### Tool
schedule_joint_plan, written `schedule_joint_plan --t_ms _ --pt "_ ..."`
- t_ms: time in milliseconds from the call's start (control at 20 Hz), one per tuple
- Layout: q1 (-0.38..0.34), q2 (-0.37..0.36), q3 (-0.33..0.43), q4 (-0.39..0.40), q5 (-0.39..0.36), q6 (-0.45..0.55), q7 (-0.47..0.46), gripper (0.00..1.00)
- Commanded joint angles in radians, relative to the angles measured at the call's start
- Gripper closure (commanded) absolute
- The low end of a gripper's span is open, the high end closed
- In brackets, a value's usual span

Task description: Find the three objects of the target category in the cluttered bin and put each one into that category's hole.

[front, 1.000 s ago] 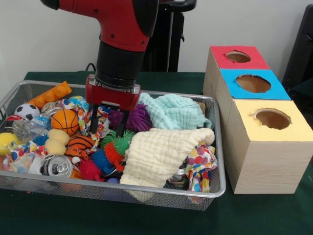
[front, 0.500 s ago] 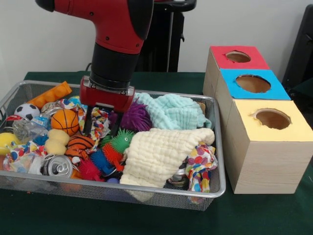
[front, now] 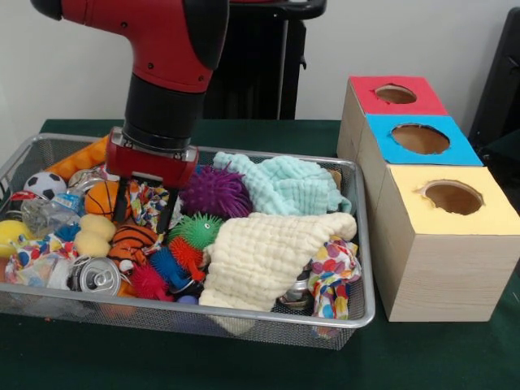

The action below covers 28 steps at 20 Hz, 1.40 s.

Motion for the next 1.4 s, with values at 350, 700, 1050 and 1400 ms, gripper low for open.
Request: schedule_joint_plan --t_ms 350,700,1050,1400 --pt "-0.042 0.098 0.114 -0.065 -0.092 -0.052 -0.097 0.00" --pt "0.000 0.151 0.062 -0.043 -0.076 -0.083 0.004 0.00" --pt "0.009 0.163 0.049 -0.043 -0.050 -0.055 0.006 0.00" --pt "0.057 0.171 0.001 -0.088 -0.062 -0.021 0.015 1.00"
